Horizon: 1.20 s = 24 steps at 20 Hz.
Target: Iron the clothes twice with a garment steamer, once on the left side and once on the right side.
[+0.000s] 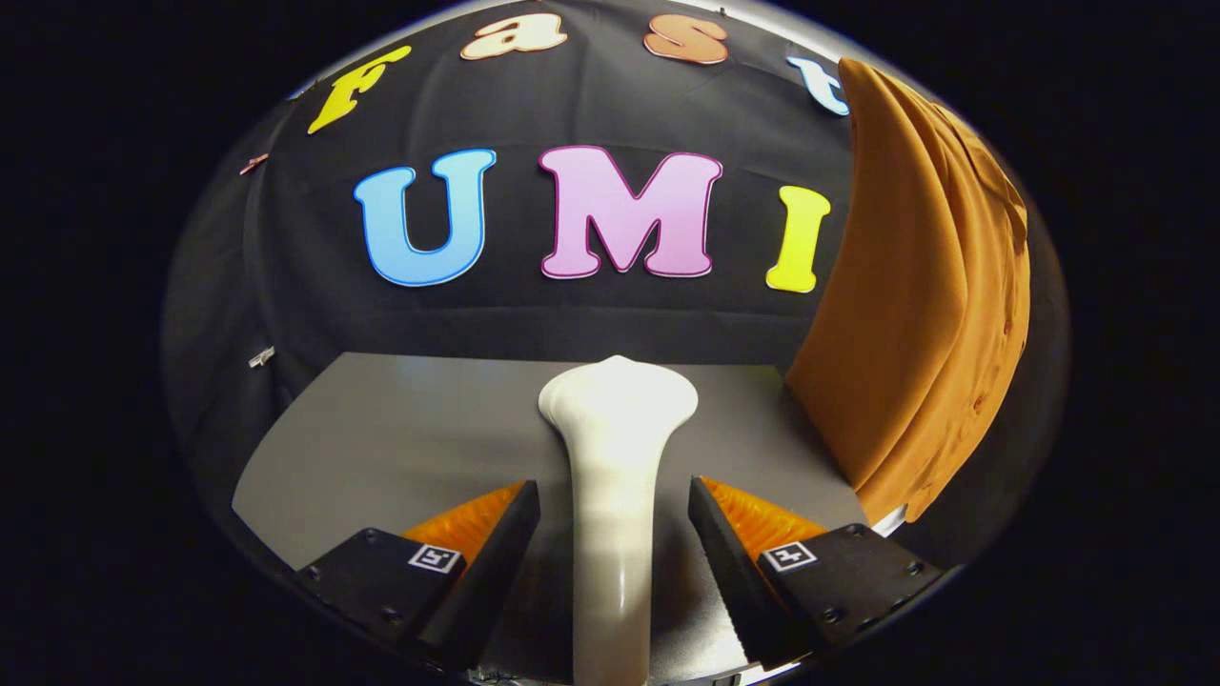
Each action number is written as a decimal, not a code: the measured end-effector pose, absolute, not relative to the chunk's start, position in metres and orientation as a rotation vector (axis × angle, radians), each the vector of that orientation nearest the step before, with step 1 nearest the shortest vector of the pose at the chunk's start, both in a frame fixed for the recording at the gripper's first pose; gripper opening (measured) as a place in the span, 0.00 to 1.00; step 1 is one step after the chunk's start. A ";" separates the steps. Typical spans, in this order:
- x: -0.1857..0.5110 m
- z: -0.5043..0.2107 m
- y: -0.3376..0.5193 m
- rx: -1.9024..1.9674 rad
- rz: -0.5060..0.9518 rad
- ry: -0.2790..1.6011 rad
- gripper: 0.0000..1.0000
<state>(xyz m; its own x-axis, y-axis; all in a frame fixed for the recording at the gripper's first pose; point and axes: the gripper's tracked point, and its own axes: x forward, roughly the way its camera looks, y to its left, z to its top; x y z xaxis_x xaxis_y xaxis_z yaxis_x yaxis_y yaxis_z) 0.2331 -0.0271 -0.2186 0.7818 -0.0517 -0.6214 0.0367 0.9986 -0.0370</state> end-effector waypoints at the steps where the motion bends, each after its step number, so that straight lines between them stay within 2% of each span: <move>1: 0.233 -0.221 -0.027 -0.025 -0.052 0.681 0.97; 2: 0.233 -0.224 -0.028 -0.030 -0.055 0.688 0.95; 4: 0.233 -0.231 -0.029 -0.042 -0.060 0.716 0.83; 5: 0.234 -0.232 -0.029 -0.044 -0.060 0.721 0.66; 7: 0.236 -0.234 -0.028 -0.046 -0.057 0.724 0.46; 8: 0.234 -0.229 -0.028 -0.043 -0.055 0.725 0.47; 9: 0.234 -0.229 -0.028 -0.041 -0.053 0.727 0.42; 19: 0.231 -0.202 -0.019 -0.038 -0.012 0.642 0.42; 24: 0.210 -0.160 -0.023 0.010 -0.032 0.558 0.42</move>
